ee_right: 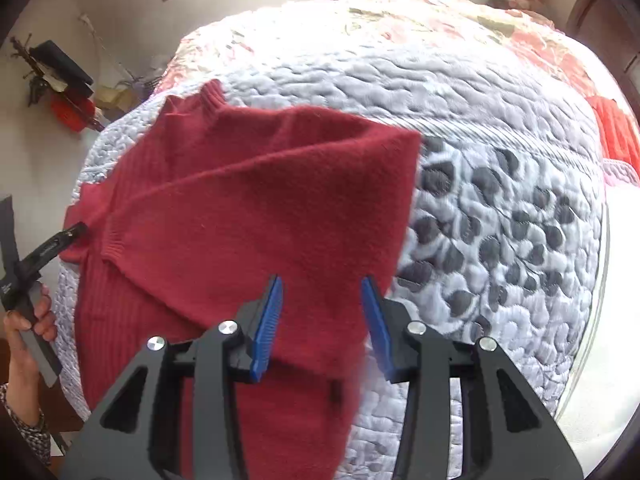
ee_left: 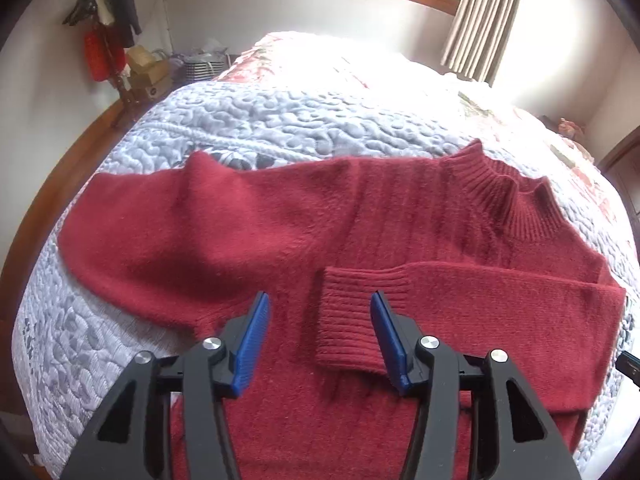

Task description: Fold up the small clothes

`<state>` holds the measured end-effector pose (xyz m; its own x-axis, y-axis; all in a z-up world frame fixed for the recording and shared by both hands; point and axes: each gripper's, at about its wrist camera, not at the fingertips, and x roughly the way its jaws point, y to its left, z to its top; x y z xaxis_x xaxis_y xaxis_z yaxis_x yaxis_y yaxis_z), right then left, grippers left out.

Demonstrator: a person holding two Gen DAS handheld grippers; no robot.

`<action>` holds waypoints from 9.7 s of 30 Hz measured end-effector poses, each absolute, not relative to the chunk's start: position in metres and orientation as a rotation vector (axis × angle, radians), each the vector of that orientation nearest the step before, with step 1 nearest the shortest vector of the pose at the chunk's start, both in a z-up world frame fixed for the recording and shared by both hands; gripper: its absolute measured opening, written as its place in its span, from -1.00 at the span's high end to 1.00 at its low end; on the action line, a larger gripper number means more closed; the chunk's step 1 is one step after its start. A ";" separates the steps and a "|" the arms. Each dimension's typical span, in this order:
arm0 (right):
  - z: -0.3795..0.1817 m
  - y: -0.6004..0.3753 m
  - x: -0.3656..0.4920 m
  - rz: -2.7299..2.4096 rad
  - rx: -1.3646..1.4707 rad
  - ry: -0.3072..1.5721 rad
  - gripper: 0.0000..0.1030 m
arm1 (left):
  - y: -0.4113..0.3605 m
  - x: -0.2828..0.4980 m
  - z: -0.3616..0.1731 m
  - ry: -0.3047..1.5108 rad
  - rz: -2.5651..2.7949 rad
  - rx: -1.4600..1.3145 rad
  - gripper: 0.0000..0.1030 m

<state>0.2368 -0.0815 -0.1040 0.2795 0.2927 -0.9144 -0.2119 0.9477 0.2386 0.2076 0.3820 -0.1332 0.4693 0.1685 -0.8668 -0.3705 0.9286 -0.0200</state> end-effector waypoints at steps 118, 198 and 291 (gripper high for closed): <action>-0.128 0.022 0.224 0.284 0.082 1.319 -0.26 | 0.390 0.183 -0.120 1.062 0.084 -0.062 -0.19; -0.163 -0.073 0.240 0.173 0.367 1.250 0.85 | 0.460 0.248 -0.187 1.205 0.299 0.009 -0.37; -0.141 -0.118 0.089 0.439 0.574 1.417 0.72 | 0.452 0.072 -0.150 1.269 0.006 -0.351 0.47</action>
<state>0.0892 -0.1181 -0.1412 0.1131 0.6035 -0.7893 0.0520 0.7897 0.6113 0.0716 0.4520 -0.1504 0.3050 -0.1880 -0.9336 -0.1961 0.9469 -0.2547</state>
